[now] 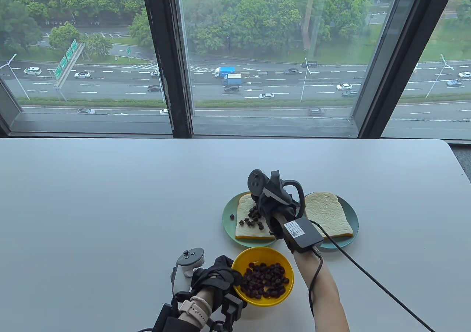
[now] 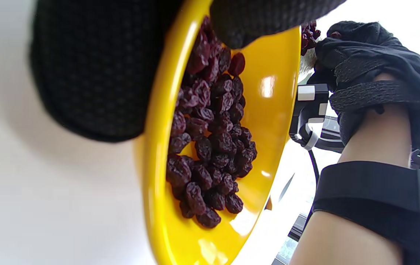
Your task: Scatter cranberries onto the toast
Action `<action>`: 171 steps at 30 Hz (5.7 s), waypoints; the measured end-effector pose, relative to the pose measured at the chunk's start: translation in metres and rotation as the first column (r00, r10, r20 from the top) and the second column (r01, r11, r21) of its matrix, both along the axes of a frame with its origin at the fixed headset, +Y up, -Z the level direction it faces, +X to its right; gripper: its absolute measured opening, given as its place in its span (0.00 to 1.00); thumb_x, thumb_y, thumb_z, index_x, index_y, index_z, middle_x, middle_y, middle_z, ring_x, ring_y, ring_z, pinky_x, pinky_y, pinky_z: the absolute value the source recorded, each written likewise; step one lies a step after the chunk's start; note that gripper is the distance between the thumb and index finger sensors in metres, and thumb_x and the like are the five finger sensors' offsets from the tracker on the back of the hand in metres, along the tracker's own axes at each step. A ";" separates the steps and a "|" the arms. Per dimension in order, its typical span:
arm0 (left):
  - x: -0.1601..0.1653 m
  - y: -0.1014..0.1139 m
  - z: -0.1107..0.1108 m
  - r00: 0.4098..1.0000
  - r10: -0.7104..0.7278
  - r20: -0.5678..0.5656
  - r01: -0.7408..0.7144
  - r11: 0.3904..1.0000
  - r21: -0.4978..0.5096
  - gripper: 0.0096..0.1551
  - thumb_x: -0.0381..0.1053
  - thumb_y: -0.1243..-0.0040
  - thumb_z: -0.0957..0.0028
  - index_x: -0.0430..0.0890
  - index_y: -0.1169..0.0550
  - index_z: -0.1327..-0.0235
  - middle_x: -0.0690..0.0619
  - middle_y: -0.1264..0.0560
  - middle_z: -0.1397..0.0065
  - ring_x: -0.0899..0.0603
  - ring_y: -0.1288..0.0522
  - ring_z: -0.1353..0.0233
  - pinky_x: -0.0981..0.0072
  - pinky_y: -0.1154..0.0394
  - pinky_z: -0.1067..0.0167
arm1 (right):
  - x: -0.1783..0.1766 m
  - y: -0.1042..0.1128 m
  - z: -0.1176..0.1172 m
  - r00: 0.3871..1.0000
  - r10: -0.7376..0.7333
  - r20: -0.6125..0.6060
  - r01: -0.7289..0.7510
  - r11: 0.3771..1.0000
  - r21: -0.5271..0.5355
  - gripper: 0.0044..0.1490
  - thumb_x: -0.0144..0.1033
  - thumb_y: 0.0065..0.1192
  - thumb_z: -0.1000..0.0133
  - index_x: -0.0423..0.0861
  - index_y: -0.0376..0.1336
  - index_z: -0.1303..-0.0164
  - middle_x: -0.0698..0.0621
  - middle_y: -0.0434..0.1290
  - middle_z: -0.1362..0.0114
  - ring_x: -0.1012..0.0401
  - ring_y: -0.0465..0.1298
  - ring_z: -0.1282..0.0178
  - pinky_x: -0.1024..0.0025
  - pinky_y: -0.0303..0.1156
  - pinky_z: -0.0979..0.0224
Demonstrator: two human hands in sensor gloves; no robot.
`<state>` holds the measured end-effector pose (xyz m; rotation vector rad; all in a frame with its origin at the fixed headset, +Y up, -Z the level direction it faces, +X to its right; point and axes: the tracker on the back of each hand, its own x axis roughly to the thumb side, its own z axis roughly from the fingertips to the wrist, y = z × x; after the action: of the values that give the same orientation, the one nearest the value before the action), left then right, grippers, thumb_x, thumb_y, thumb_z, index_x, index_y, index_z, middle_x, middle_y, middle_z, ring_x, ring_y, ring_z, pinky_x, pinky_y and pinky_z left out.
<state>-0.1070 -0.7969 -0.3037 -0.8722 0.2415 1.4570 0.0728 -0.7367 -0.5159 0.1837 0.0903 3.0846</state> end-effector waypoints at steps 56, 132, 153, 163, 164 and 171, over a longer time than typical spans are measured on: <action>0.008 0.000 0.006 0.996 0.066 -0.058 -0.065 0.998 0.014 0.28 0.39 0.40 0.55 0.49 0.41 0.45 0.39 0.35 0.49 0.35 0.28 0.59 0.57 0.11 0.73 | -0.024 0.012 0.198 0.713 0.279 -0.644 -0.335 0.941 0.036 0.36 0.40 0.68 0.61 0.62 0.57 0.42 0.52 0.64 0.33 0.55 0.74 0.41 0.79 0.83 0.52; 0.001 -0.002 0.003 1.000 0.000 0.026 0.001 1.000 -0.019 0.29 0.40 0.41 0.52 0.50 0.42 0.43 0.40 0.35 0.47 0.36 0.28 0.57 0.58 0.11 0.71 | -0.011 0.020 0.024 0.941 0.087 -0.328 -0.092 0.996 0.000 0.34 0.38 0.65 0.59 0.60 0.60 0.40 0.52 0.64 0.31 0.54 0.72 0.35 0.70 0.79 0.42; 0.006 0.008 0.005 1.000 0.010 -0.029 -0.009 0.999 0.036 0.29 0.40 0.41 0.53 0.50 0.42 0.44 0.39 0.35 0.48 0.36 0.28 0.58 0.58 0.11 0.72 | 0.020 0.031 0.187 0.756 -0.050 -0.652 -0.159 0.953 -0.258 0.53 0.55 0.64 0.60 0.57 0.45 0.27 0.44 0.51 0.23 0.45 0.64 0.27 0.69 0.74 0.33; 0.012 0.007 0.009 0.999 0.044 -0.027 -0.044 0.999 0.014 0.29 0.39 0.40 0.54 0.50 0.41 0.44 0.39 0.35 0.48 0.35 0.28 0.58 0.56 0.11 0.72 | -0.012 0.012 0.206 0.701 0.289 -0.652 -0.298 0.949 0.100 0.35 0.42 0.69 0.65 0.62 0.61 0.45 0.54 0.66 0.32 0.57 0.75 0.39 0.78 0.82 0.47; 0.012 0.007 0.009 0.999 0.032 -0.035 -0.031 0.999 0.017 0.29 0.38 0.40 0.54 0.49 0.41 0.45 0.38 0.35 0.48 0.35 0.29 0.58 0.56 0.11 0.72 | -0.014 0.012 0.207 0.695 0.301 -0.653 -0.307 0.945 0.110 0.35 0.42 0.71 0.65 0.62 0.63 0.46 0.55 0.67 0.33 0.57 0.76 0.41 0.80 0.83 0.49; 0.008 0.008 0.004 1.000 -0.008 -0.010 0.009 0.999 0.048 0.29 0.39 0.41 0.54 0.50 0.42 0.44 0.39 0.35 0.48 0.35 0.28 0.58 0.57 0.11 0.72 | -0.006 0.021 0.209 0.711 0.264 -0.652 -0.180 0.964 0.194 0.23 0.38 0.73 0.66 0.63 0.71 0.60 0.59 0.75 0.42 0.60 0.81 0.51 0.84 0.87 0.58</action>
<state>-0.0986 -0.7891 -0.2995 -0.8245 0.2170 1.4541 0.0671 -0.7157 -0.3066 1.3970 -0.0510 3.0591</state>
